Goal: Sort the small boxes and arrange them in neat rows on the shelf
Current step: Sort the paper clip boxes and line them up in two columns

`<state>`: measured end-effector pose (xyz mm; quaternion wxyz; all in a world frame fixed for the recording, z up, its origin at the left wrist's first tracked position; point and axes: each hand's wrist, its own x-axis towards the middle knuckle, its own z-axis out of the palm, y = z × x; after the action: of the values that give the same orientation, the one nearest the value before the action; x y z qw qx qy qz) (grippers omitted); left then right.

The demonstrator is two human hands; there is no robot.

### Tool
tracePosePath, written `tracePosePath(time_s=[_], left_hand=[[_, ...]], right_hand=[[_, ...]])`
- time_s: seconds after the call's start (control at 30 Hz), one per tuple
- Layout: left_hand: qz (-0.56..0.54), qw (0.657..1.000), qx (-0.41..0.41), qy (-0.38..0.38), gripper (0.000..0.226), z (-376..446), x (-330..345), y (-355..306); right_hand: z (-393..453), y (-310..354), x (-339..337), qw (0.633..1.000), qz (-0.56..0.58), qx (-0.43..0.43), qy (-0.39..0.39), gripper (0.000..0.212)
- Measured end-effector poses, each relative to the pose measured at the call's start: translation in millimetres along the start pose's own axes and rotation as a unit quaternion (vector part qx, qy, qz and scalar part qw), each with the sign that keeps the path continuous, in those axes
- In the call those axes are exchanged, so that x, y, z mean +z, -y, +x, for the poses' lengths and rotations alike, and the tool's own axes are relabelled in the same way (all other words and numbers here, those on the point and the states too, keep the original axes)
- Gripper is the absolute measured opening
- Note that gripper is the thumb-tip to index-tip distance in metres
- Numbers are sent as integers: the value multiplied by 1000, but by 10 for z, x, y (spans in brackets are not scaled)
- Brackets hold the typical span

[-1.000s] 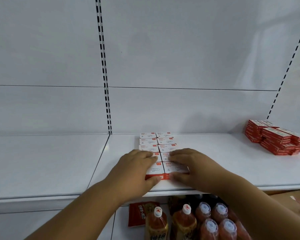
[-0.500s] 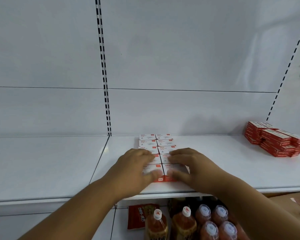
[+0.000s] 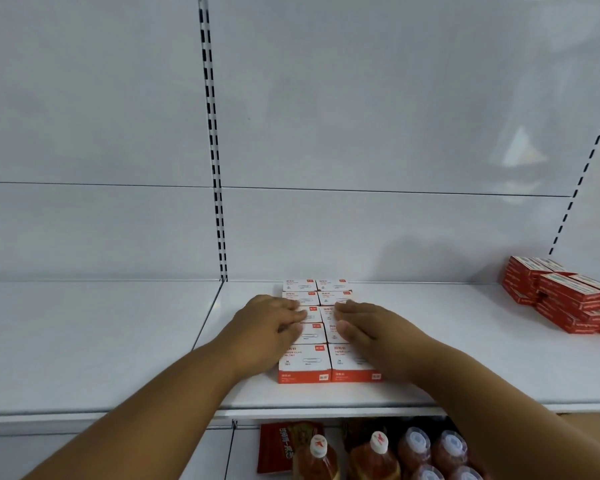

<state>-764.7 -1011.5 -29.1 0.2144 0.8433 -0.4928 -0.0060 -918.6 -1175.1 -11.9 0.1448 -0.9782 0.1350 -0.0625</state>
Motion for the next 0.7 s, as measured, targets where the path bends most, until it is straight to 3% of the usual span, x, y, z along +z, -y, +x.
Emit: tracePosePath(time_s=[0.33, 0.43, 0.5, 0.57, 0.7], left_hand=[[11, 1000, 23, 8, 42, -2, -4, -14], [-7, 1000, 21, -1, 40, -4, -74, -11], [-40, 998, -29, -44, 34, 62, -149, -7], [12, 990, -109, -88, 27, 200, -208, 20], [82, 980, -183, 14, 50, 479, -191, 34]], right_hand=[[8, -21, 38, 999, 22, -3, -35, 50], [29, -40, 2, 995, 83, 7, -53, 43], [114, -75, -64, 987, 133, 41, -86, 37], [273, -143, -131, 985, 95, 93, -114, 30], [618, -247, -143, 979, -20, 199, -35, 50]])
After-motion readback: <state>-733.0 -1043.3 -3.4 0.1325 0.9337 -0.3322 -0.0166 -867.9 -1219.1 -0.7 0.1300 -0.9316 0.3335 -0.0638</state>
